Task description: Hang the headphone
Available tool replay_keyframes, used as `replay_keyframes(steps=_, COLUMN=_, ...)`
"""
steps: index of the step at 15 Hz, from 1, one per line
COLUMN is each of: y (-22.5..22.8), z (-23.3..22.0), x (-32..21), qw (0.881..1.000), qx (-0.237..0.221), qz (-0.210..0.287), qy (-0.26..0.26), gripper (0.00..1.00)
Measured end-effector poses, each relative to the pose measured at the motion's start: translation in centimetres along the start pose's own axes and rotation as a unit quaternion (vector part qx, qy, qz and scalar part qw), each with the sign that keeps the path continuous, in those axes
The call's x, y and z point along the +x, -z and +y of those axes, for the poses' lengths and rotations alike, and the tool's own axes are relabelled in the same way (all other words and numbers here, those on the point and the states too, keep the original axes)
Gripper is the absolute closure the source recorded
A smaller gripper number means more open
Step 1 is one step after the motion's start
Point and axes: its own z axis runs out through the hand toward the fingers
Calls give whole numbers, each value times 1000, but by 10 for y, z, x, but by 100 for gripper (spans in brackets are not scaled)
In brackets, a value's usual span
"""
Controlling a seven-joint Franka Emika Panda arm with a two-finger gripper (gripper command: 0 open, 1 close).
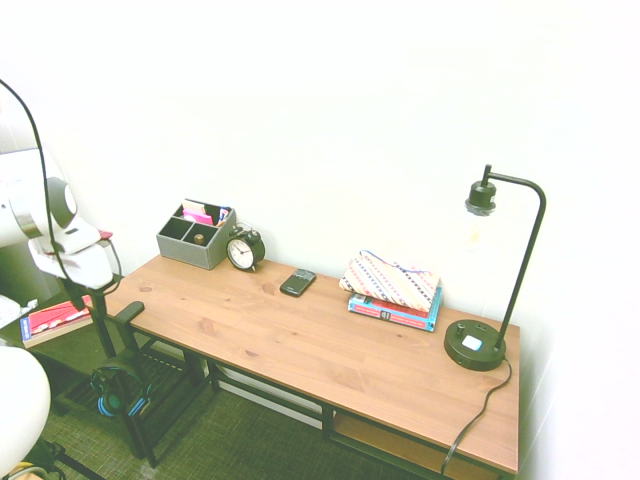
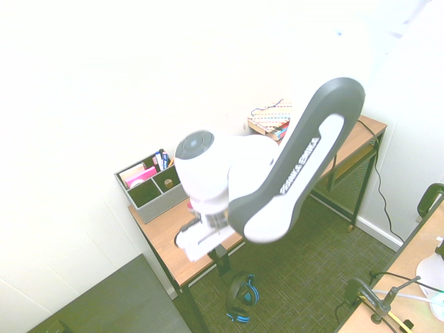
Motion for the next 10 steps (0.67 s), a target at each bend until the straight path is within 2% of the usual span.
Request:
replay_keyframes(steps=5, y=114, z=64, x=152, qw=1000, qx=-17, qz=18, qy=3, gripper=0)
replay_keyframes(steps=7, y=151, z=96, x=182, qw=1000, qx=-13, qz=21, qy=1, gripper=0)
replay_keyframes(steps=10, y=171, z=136, x=213, qw=1000, qx=13, qz=-19, qy=7, gripper=0)
